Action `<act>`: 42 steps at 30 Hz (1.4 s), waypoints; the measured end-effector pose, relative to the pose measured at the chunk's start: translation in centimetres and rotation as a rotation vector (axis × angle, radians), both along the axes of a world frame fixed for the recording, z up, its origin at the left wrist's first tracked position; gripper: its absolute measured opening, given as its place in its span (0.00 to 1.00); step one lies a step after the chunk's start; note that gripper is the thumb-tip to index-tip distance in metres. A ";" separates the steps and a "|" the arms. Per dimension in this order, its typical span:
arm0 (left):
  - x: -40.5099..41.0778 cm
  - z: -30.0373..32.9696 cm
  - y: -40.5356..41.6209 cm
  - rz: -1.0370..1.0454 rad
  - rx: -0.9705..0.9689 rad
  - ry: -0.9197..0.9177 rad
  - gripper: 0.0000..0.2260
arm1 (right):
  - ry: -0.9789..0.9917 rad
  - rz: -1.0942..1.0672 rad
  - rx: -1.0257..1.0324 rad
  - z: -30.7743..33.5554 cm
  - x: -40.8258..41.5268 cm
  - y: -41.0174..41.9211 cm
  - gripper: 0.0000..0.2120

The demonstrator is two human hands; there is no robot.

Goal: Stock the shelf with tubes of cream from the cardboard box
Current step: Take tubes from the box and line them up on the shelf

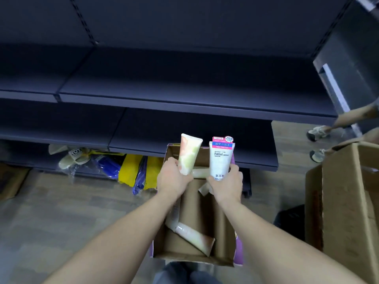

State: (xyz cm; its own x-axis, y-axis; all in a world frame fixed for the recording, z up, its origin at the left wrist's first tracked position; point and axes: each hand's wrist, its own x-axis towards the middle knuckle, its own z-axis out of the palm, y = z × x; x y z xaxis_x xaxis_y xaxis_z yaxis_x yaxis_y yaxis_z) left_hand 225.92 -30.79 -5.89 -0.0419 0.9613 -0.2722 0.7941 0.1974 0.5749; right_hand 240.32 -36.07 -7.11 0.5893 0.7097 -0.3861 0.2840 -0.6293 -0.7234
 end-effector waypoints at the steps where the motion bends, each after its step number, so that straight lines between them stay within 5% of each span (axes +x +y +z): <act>1: -0.1 1.0 0.1 0.014 0.015 0.001 0.19 | -0.011 0.010 0.032 0.9 0.0 0.2 0.27; 17: -4.6 13.8 2.1 0.139 0.279 -0.093 0.22 | -0.162 0.050 0.304 13.3 -4.7 3.5 0.30; 35: -21.2 29.7 7.9 0.097 0.532 -0.365 0.20 | -0.189 -0.092 0.614 29.5 -21.1 7.8 0.21; 42: -24.8 34.2 9.5 0.075 0.629 -0.393 0.22 | -0.254 -0.095 0.714 34.5 -24.7 10.0 0.25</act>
State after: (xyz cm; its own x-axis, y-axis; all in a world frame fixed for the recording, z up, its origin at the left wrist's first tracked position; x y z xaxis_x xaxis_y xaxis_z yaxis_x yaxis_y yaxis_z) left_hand 201.07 -21.32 28.31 -0.1262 0.9389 0.3203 0.5043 -0.2174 0.8357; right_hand 215.57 -26.11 27.38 0.6701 0.6778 0.3026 0.4638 -0.0640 -0.8836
